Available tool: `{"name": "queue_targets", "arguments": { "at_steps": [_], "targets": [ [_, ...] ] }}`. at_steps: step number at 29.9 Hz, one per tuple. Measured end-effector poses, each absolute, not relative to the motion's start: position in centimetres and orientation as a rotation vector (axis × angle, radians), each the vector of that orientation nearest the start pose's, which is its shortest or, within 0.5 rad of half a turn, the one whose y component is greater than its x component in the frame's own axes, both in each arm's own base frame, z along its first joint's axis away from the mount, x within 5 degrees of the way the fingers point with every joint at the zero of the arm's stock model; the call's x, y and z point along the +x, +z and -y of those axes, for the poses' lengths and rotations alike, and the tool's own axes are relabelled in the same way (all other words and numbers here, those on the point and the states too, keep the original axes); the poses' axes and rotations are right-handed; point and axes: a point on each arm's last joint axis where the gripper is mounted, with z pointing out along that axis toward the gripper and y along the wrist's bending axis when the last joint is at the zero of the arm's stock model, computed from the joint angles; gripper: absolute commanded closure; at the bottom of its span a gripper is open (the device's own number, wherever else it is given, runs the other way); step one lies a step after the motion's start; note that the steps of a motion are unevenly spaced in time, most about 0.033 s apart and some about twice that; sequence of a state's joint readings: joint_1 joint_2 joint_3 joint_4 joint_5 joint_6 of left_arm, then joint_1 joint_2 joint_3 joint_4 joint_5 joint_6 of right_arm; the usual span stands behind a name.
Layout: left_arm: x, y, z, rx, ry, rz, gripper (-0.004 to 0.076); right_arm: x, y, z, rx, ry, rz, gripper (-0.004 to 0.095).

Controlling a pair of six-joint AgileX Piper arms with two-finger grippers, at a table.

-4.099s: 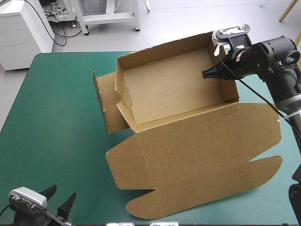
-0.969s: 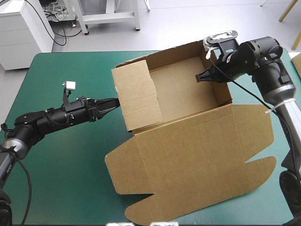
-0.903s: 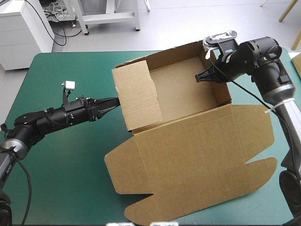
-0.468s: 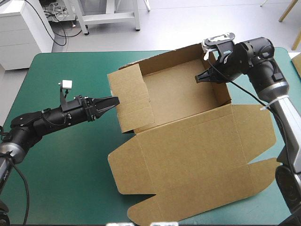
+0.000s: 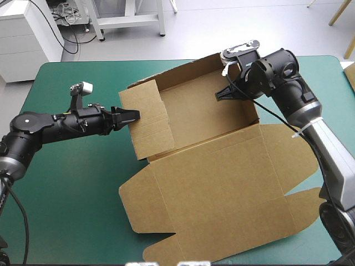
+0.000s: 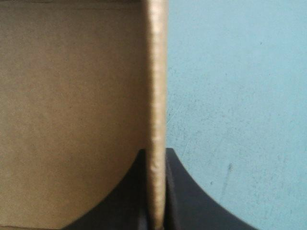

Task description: Fold the box

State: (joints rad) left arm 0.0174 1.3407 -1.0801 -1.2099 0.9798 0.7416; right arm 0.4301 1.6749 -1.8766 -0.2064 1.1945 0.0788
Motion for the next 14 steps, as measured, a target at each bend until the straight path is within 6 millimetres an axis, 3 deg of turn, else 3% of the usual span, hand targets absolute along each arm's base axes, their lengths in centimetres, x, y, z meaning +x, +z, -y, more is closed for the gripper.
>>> {"name": "queue_targets", "arguments": {
  "at_steps": [7,11,14],
  "targets": [
    [27.1,36.9,8.0,0.209,-0.886,-2.298,0.0303,32.9,42.5,-14.7,-0.428,-0.017,-2.37,0.0928],
    [27.0,36.7,9.0,0.167,-0.793,-2.364,0.0308,32.9,42.5,-15.1,-0.428,0.027,-2.365,0.0927],
    [27.1,35.9,9.7,0.156,-0.716,-2.421,0.0381,32.8,42.5,-15.5,-0.425,0.09,-2.363,0.0927]
  ]
}}
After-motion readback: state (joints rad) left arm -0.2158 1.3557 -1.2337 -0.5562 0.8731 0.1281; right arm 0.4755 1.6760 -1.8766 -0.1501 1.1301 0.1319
